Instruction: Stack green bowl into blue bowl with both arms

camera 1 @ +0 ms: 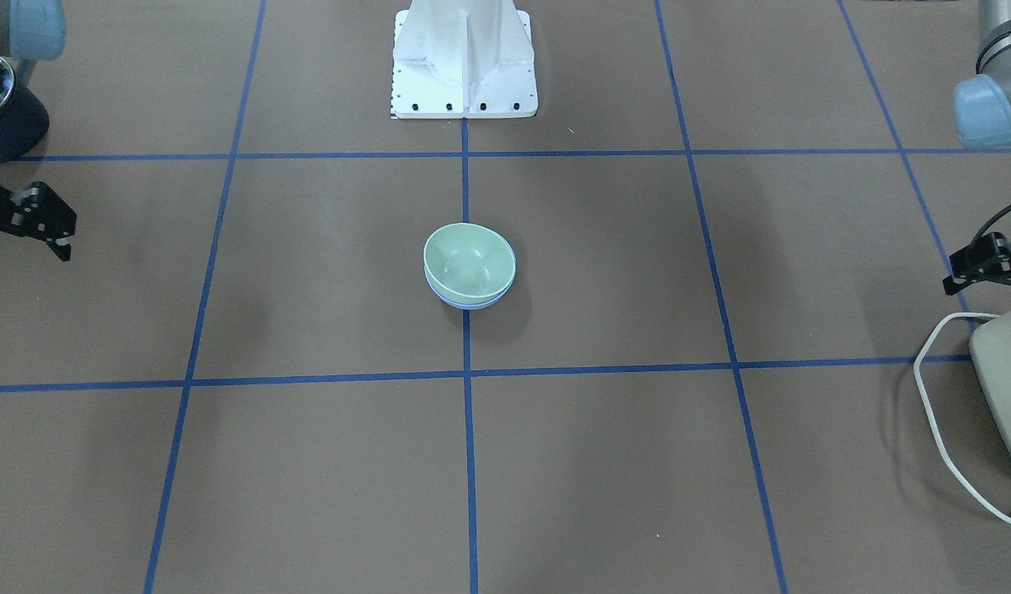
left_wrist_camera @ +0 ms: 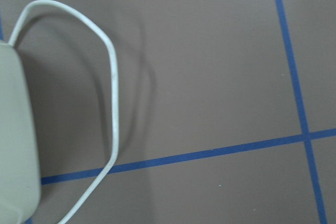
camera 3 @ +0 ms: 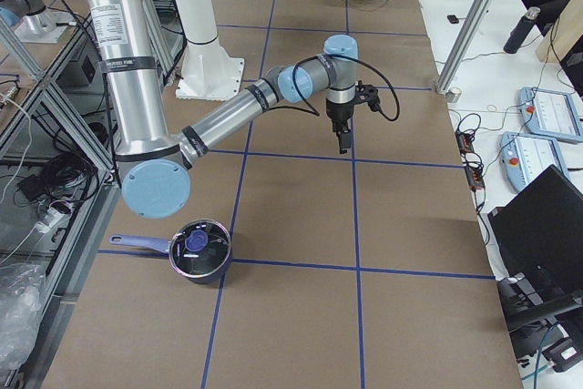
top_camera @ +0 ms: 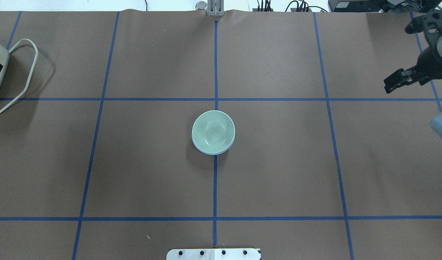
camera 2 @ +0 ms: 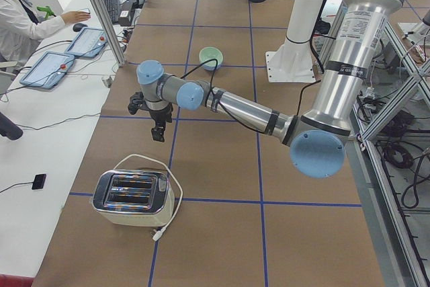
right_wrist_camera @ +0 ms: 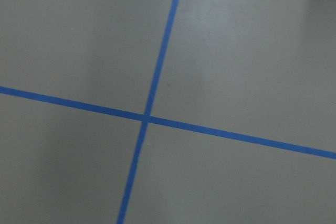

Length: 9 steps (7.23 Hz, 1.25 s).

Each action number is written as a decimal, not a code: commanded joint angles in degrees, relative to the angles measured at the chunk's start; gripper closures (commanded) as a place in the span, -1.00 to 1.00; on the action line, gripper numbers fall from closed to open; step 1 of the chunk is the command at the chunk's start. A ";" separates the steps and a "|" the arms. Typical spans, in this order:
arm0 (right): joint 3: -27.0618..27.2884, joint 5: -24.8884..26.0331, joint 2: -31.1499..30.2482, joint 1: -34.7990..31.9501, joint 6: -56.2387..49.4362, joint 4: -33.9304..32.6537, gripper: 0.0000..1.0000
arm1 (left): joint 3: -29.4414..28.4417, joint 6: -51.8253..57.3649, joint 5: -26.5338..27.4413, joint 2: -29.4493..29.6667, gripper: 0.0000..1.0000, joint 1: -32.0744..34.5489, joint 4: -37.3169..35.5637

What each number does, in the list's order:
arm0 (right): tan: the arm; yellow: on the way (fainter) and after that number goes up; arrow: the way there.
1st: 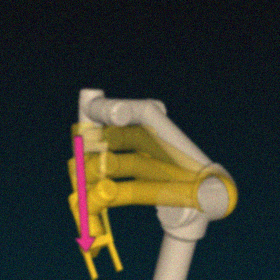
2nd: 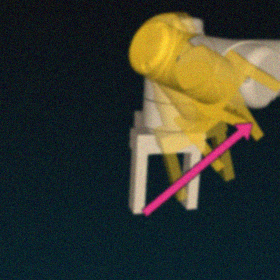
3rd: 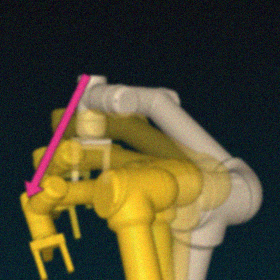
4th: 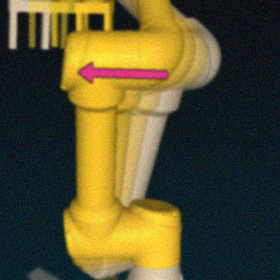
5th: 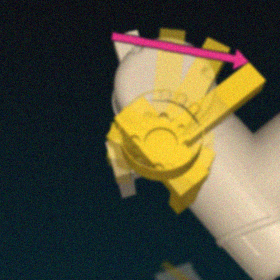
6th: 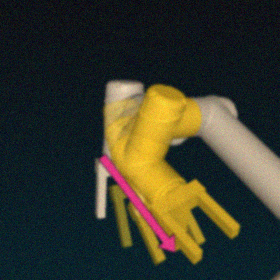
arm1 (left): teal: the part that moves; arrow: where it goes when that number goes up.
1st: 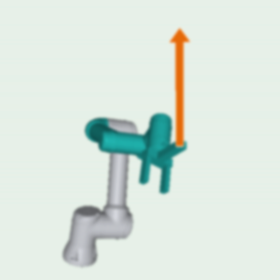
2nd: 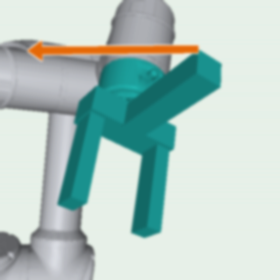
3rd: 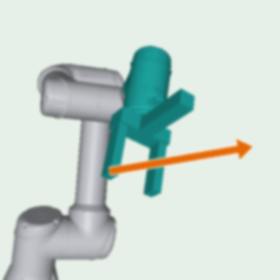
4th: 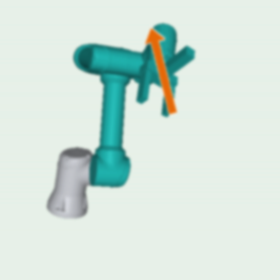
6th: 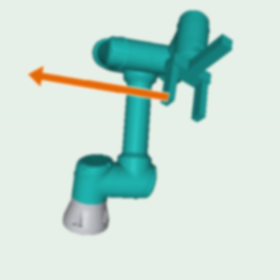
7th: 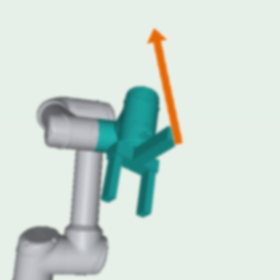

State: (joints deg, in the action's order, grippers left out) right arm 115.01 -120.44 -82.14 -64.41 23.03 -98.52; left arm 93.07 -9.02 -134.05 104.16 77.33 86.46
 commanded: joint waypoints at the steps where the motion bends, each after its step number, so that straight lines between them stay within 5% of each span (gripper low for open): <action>1: -0.66 -0.24 -3.73 -2.81 -2.56 -0.18 -1.00 | -3.85 9.24 -4.27 -3.07 -0.98 5.88 -0.94; 3: -1.90 -2.33 -7.75 -5.44 -2.56 -0.10 -1.00 | -7.28 17.24 -4.29 -5.61 -0.99 10.73 -0.60; 9: -8.58 -11.31 -16.20 -20.91 -18.29 0.34 -1.00 | -9.23 17.72 -4.64 -6.86 -0.99 11.35 -0.24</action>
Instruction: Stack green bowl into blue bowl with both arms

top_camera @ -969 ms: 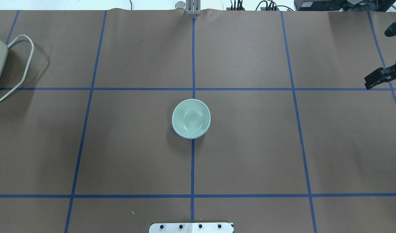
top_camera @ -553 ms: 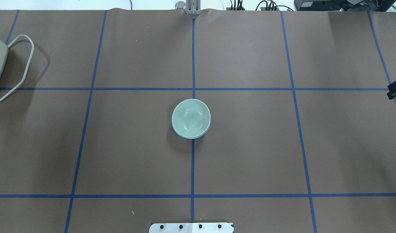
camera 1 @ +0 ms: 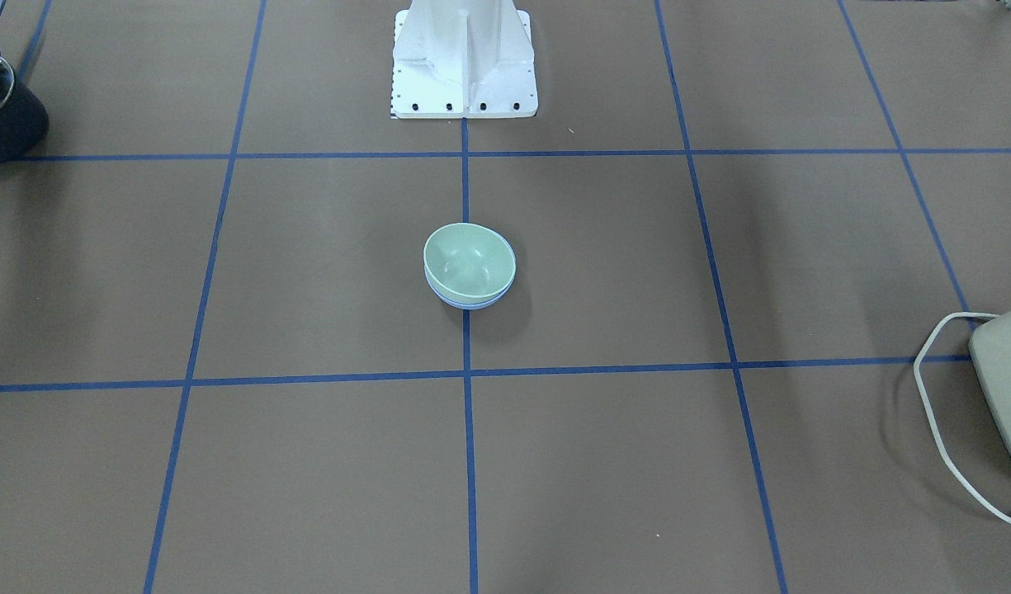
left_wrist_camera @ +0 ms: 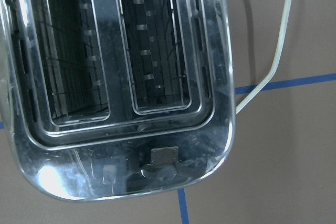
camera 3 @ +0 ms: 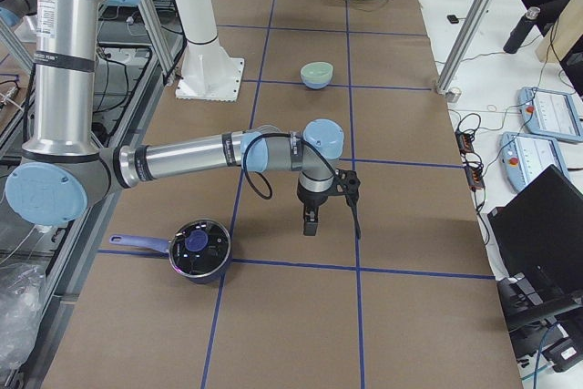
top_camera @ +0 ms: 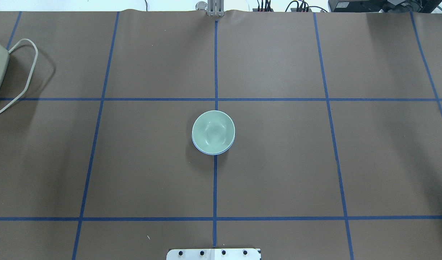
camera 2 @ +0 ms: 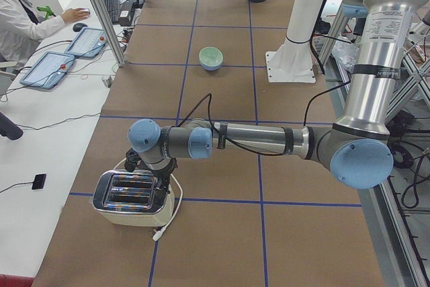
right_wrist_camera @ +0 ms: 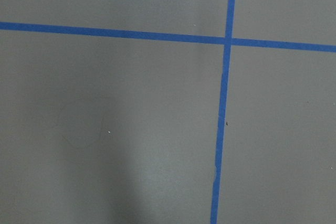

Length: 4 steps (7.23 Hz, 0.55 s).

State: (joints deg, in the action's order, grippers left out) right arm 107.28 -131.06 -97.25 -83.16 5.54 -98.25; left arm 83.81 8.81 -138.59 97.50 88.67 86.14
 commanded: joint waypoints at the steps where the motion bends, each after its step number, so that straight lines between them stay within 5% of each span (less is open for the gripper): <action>1: -0.93 -0.69 -1.27 -2.35 -0.79 -0.01 -1.00 | -0.05 -0.28 -0.01 -0.21 -0.99 -0.08 0.08; 4: -0.67 -0.78 -1.01 -2.35 -0.61 0.08 -1.00 | 0.12 -0.64 -0.10 -0.21 -0.99 -0.08 0.17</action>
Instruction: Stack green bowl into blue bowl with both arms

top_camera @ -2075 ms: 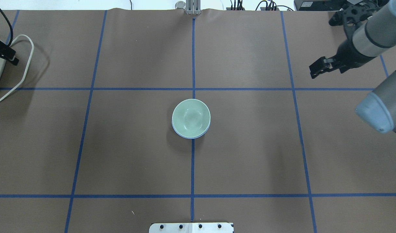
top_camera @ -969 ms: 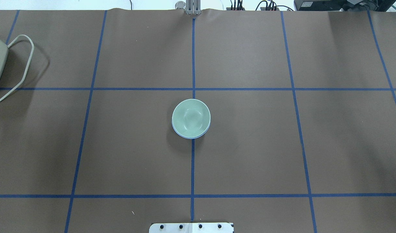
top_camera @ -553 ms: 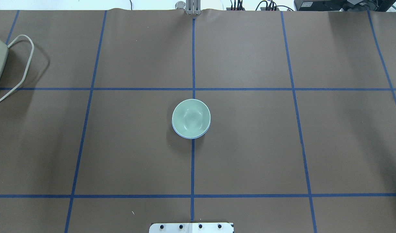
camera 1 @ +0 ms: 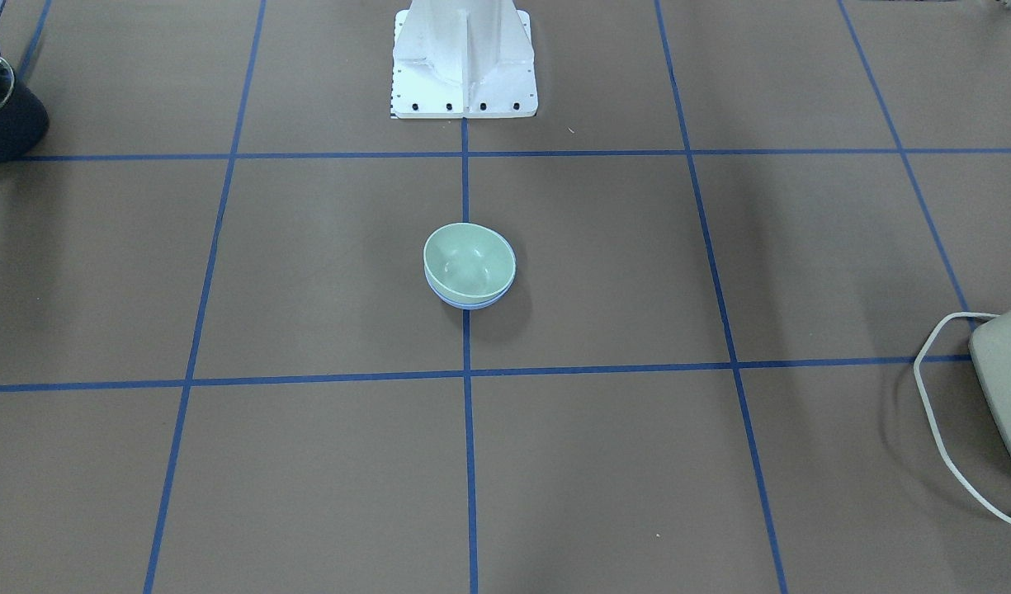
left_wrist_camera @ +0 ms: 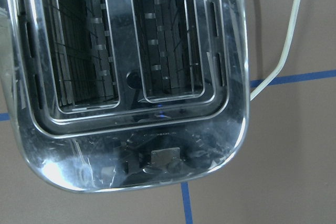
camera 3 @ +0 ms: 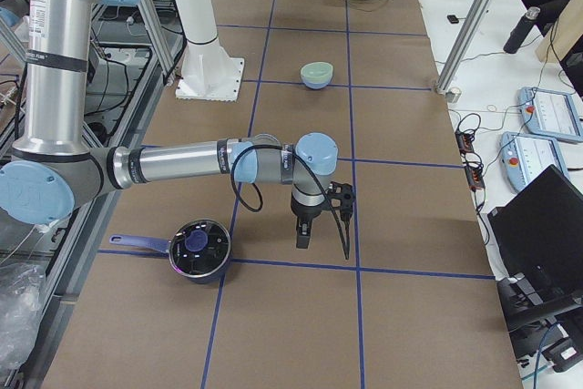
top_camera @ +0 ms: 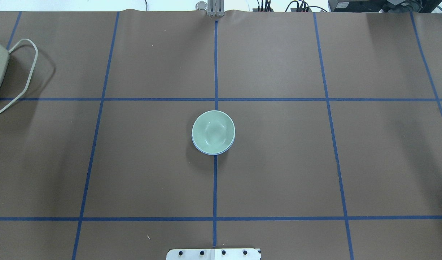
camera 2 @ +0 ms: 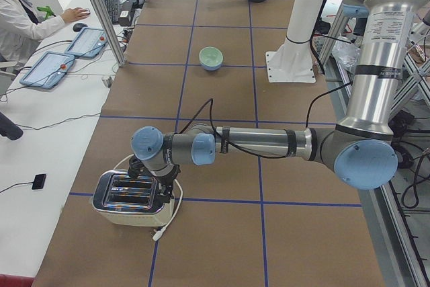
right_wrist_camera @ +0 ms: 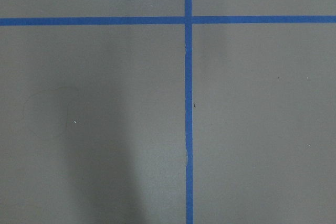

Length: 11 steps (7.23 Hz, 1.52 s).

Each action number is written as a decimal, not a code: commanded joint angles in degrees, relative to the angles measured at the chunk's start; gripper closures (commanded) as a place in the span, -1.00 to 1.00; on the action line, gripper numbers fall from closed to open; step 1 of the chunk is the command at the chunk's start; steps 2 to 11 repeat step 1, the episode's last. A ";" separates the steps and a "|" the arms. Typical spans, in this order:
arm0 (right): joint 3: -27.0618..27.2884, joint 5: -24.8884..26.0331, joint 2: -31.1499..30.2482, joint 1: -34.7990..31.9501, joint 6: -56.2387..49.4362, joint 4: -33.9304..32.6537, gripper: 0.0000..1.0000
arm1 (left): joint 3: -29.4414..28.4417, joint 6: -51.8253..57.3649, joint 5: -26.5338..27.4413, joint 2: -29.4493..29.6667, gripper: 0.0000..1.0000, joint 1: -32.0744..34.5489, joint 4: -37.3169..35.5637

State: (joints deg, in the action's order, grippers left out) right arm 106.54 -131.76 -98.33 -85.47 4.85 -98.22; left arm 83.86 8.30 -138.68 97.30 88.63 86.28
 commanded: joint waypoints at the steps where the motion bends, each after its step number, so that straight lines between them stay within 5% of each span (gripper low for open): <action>1: -0.02 -0.07 0.24 -0.05 -0.01 0.05 -1.00 | 0.07 -0.13 -0.01 0.00 -0.99 -0.03 0.03; 11: -0.02 -0.07 0.24 -0.05 -0.01 0.05 -1.00 | 0.07 -0.13 -0.01 0.00 -0.99 -0.03 0.03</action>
